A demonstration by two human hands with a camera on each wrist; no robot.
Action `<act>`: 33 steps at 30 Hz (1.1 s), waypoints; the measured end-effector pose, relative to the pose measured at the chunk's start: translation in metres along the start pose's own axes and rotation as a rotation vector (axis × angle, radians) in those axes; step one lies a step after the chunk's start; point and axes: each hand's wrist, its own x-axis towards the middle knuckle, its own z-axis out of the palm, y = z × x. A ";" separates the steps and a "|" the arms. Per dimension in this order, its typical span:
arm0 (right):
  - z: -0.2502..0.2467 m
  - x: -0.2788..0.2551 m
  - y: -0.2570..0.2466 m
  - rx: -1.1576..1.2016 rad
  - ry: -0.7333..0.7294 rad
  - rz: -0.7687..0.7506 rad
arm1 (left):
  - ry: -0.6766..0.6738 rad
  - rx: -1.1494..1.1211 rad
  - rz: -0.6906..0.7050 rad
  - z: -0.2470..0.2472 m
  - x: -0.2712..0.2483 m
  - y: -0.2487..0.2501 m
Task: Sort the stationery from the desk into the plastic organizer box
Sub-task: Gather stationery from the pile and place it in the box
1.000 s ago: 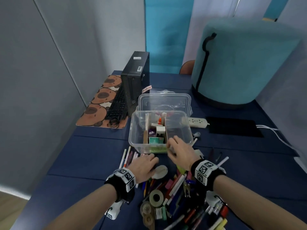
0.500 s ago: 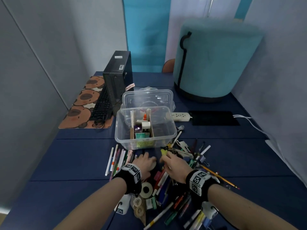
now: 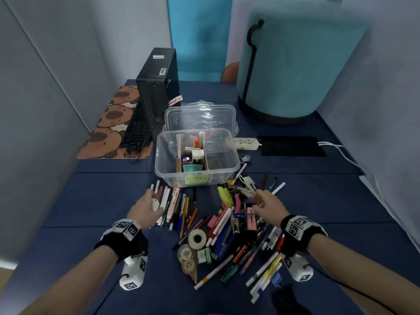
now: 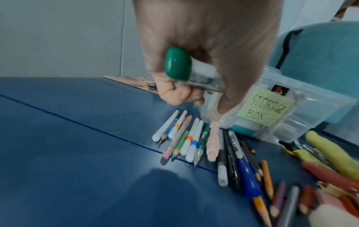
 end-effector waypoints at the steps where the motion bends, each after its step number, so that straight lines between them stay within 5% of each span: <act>1: 0.004 -0.006 0.000 -0.048 -0.051 -0.034 | -0.010 0.032 0.028 0.002 -0.004 0.001; 6: 0.030 -0.022 -0.005 -0.183 -0.149 -0.064 | -0.156 0.212 0.375 0.019 -0.025 0.037; 10: 0.040 -0.015 -0.004 -0.204 -0.166 -0.016 | -0.318 0.364 0.527 0.040 -0.040 0.073; 17: 0.055 -0.013 -0.010 -0.168 -0.099 -0.067 | -0.337 0.619 0.781 0.072 -0.042 0.113; 33: 0.040 -0.038 0.031 -0.033 -0.007 0.007 | -0.322 0.583 0.604 0.059 -0.012 0.089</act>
